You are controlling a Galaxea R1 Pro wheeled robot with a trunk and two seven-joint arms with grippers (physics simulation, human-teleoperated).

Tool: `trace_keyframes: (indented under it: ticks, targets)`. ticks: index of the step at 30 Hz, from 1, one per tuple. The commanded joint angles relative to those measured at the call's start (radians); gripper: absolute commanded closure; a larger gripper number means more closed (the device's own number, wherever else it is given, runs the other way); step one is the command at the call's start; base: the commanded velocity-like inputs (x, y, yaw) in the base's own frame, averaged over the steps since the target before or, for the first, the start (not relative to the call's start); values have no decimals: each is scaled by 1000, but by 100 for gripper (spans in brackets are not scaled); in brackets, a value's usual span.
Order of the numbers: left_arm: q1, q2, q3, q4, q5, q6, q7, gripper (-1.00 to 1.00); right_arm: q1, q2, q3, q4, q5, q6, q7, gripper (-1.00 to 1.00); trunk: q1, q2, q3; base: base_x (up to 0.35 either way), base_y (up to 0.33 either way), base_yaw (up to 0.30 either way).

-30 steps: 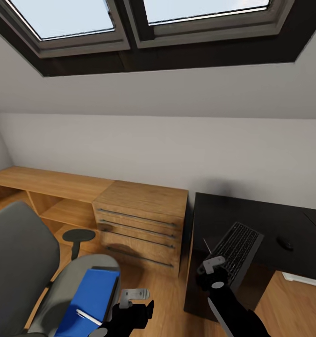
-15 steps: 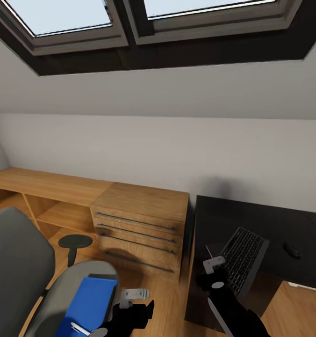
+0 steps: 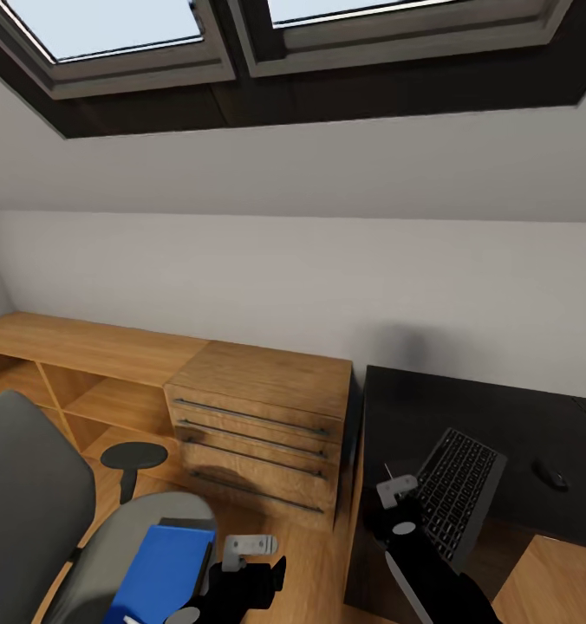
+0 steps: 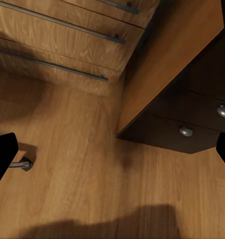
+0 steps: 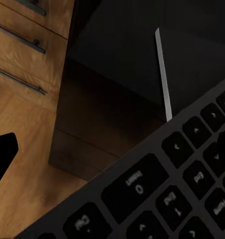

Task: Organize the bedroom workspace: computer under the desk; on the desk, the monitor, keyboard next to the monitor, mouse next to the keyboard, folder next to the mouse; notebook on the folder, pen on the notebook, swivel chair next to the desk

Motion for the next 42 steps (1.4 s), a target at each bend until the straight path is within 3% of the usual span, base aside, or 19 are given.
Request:
trace_keyframes:
  ticks: [1, 16, 42]
  targets:
    - [0, 0, -1, -1, 11, 3, 8, -100, -1, -1, 4, 4, -5, 6, -8, -100, 0, -1, -1, 3, 0, 0]
    - [0, 0, -1, -1, 11, 3, 8, -100, -6, -2, -6, 81, -6, 5, -24, -100, 0, -1, -1, 0, 0, 0]
    - [0, 0, -1, -1, 9, 3, 8, -100, -7, -1, -5, 86, -6, 5, -28, -100, 0, -1, -1, -29, 0, 0]
